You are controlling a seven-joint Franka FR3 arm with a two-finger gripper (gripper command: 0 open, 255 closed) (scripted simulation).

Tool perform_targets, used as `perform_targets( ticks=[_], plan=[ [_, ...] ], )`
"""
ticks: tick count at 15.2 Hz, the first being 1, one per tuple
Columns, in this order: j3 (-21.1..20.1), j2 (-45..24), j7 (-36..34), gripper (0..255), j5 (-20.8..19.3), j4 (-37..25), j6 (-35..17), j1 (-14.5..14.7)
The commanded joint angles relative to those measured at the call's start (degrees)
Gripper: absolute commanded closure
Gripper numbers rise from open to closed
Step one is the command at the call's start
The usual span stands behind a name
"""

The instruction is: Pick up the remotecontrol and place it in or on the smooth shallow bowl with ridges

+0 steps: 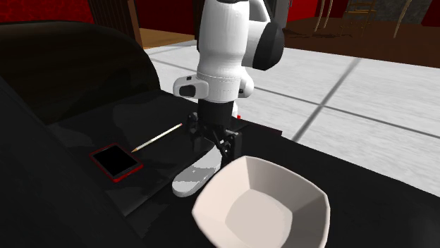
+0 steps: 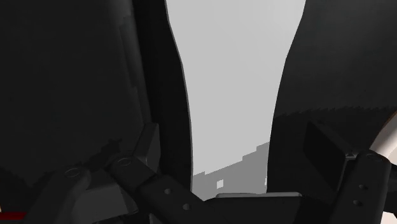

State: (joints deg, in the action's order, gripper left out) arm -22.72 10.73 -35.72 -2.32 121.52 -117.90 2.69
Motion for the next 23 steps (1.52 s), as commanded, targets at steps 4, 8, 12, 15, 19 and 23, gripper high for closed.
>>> perform_targets(
  ticks=[4,8,12,15,19,23],
  plan=[
    [-0.1,-0.6,-0.1,0,-0.1,0.5,-0.5,0.1],
    [-0.2,-0.5,-0.3,255,-0.1,0.6,-0.6,0.2],
    [-0.2,-0.2,-0.2,255,0.0,0.8,-0.5,0.2],
    [-0.3,-0.3,-0.4,255,0.0,0.8,-0.6,0.3],
    [0.1,-0.2,0.2,255,0.0,-0.7,1.0,0.1],
    [0.2,0.3,0.6,255,0.3,-3.3,4.0,0.1]
  ],
)
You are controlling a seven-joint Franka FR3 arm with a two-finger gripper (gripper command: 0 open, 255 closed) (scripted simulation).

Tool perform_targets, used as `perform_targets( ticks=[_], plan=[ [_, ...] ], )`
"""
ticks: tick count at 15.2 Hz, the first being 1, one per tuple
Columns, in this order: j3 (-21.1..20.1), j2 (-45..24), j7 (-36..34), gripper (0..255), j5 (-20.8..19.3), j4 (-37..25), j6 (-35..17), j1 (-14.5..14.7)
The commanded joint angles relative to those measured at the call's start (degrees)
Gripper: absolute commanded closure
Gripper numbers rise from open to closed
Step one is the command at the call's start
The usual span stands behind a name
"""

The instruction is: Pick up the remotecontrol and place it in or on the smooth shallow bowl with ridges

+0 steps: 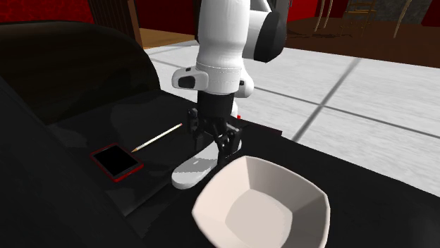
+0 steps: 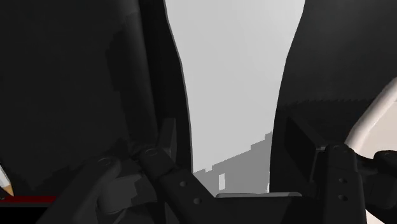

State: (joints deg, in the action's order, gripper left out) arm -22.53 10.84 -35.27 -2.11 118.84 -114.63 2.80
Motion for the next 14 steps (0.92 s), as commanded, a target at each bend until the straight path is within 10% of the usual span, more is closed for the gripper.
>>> perform_targets(
  ticks=[1,14],
  plan=[
    [0.1,0.3,0.2,255,0.1,-1.3,1.5,0.0],
    [0.4,0.3,1.1,255,0.3,-11.2,11.5,-0.2]
  ],
)
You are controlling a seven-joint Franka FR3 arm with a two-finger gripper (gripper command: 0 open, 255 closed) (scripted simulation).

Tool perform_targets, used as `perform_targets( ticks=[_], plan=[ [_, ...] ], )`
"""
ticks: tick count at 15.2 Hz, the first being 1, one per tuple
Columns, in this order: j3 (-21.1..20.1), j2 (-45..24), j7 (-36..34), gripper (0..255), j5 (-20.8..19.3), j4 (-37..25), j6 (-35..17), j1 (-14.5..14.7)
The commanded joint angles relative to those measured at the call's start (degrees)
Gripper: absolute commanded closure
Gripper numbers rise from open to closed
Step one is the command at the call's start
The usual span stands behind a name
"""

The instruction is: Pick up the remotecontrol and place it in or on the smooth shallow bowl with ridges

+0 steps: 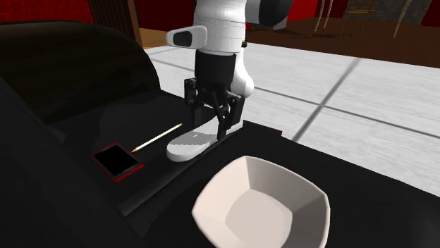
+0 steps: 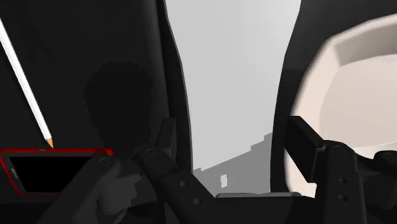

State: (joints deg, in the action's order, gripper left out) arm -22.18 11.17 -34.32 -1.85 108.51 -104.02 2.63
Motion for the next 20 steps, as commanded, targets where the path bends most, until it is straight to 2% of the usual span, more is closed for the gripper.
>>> perform_targets(
  ticks=[1,4,10,14,17,20],
  plan=[
    [0.1,-0.1,0.1,255,0.0,-1.8,1.7,0.0],
    [0.0,-0.3,0.2,255,-0.1,-3.8,3.5,-0.1],
    [-5.3,-13.3,-8.6,255,-6.0,-18.4,7.1,2.9],
    [-7.6,-23.7,-14.1,255,-11.6,-31.1,11.5,7.4],
    [-8.1,-33.1,-17.2,255,-16.6,-44.0,16.5,12.9],
    [-7.9,-31.8,-17.5,255,-15.9,-39.8,13.4,12.1]
  ],
)
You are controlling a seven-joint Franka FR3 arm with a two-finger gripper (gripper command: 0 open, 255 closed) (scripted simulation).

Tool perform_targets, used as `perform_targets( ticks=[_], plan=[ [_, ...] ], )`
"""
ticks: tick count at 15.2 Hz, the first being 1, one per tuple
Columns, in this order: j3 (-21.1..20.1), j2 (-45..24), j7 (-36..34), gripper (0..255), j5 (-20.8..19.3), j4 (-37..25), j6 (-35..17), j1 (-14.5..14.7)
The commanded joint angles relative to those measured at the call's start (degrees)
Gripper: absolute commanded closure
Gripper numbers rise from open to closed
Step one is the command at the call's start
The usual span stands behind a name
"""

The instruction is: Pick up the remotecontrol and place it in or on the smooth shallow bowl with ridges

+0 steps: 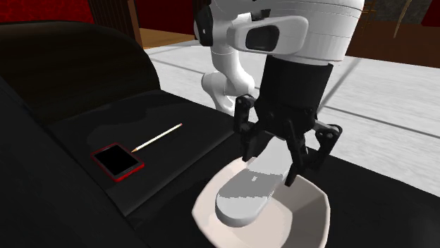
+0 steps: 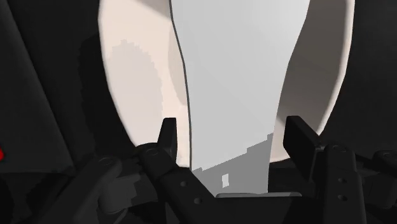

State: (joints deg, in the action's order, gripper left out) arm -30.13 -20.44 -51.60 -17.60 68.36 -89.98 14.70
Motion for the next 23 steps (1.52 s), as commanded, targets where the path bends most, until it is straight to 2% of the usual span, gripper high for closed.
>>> perform_targets(
  ticks=[1,12,20,21,23],
  plan=[
    [0.0,0.1,-0.3,255,0.1,1.6,-1.6,-0.2],
    [0.1,2.3,-1.3,255,0.9,13.3,-11.1,-2.3],
    [0.1,2.3,-1.3,255,0.9,13.3,-11.1,-2.3],
    [0.1,2.4,-1.3,0,0.9,13.4,-11.2,-2.3],
    [0.1,2.3,-1.3,0,0.9,13.3,-11.2,-2.3]
  ],
)
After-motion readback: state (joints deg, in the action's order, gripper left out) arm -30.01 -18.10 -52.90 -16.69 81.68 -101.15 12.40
